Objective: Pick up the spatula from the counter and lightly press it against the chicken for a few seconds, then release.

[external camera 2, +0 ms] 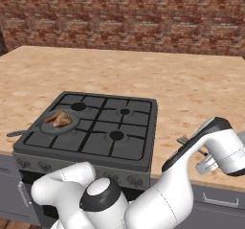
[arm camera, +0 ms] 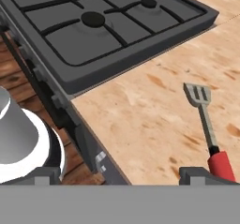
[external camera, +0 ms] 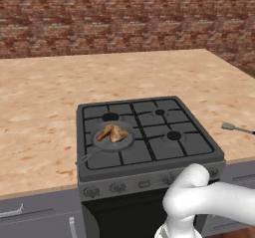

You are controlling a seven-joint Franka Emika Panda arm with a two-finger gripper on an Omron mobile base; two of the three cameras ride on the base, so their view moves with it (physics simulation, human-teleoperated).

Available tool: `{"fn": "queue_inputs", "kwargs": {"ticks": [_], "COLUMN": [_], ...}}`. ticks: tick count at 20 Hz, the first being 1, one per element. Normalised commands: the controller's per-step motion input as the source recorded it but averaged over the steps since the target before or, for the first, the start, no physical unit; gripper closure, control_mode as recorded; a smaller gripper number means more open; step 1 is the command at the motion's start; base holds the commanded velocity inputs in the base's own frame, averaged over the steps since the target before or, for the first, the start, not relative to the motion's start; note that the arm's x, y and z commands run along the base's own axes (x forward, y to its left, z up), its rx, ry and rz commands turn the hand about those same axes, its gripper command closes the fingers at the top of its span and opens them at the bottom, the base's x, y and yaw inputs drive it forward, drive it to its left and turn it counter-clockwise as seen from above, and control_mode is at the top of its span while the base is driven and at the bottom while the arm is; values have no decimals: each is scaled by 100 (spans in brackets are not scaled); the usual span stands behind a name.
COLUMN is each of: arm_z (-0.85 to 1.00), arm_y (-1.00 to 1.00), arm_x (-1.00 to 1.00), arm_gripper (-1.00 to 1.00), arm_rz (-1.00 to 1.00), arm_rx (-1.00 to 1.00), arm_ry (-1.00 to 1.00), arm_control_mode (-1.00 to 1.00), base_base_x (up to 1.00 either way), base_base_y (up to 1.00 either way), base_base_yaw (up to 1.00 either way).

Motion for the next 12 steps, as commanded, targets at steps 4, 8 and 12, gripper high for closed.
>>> {"fn": "queue_inputs", "kwargs": {"ticks": [4, 8, 12], "arm_z": [0, 0, 0], "arm_y": [0, 0, 0], "arm_x": [10, 11, 9], "arm_gripper": [-100, -100, -100], "arm_rz": [0, 0, -1], "arm_rx": [1, 3, 1], "arm_ry": [0, 0, 0], "arm_control_mode": [-100, -100, -100], "base_base_x": [0, 0, 0], "base_base_y": [0, 0, 0], "base_base_yaw": [0, 0, 0]}}
